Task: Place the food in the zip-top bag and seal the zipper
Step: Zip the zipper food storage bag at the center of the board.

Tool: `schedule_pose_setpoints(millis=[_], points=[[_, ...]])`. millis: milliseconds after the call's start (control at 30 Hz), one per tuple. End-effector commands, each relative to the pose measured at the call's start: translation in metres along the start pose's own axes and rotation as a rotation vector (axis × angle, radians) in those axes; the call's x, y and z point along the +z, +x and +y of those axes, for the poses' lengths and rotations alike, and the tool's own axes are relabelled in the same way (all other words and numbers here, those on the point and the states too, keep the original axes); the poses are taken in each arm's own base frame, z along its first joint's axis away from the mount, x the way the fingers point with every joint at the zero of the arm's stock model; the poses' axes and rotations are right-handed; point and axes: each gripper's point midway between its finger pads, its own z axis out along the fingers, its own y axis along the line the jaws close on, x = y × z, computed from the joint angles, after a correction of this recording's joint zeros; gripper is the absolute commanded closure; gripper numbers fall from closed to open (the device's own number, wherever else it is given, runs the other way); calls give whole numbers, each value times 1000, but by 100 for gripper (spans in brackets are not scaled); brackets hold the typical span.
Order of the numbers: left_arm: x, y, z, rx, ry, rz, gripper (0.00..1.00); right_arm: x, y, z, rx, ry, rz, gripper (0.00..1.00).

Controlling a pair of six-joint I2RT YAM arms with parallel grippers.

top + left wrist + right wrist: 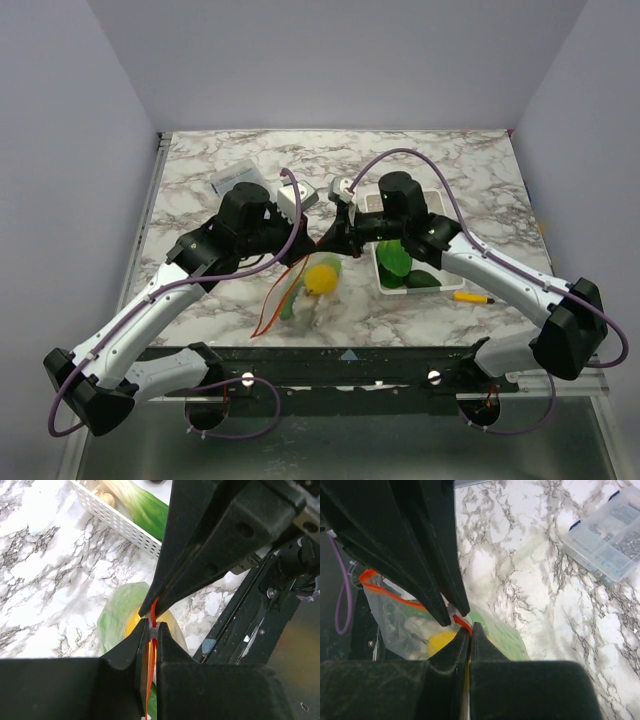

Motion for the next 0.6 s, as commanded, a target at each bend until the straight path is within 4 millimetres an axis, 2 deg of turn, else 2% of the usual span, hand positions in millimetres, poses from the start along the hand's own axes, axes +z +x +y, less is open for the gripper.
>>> schedule_pose_setpoints(millis=[0,267,567], points=[[-15,25,-17,-20,59,61,100,-10,-32,-43,-48,226,-108,100],[-24,43,-12,-33,19,79,100,-16,-29,-62,13,332,-141,100],[-41,63,-8,-43,-29,79,100,-26,-33,-104,65,488,-183,100]])
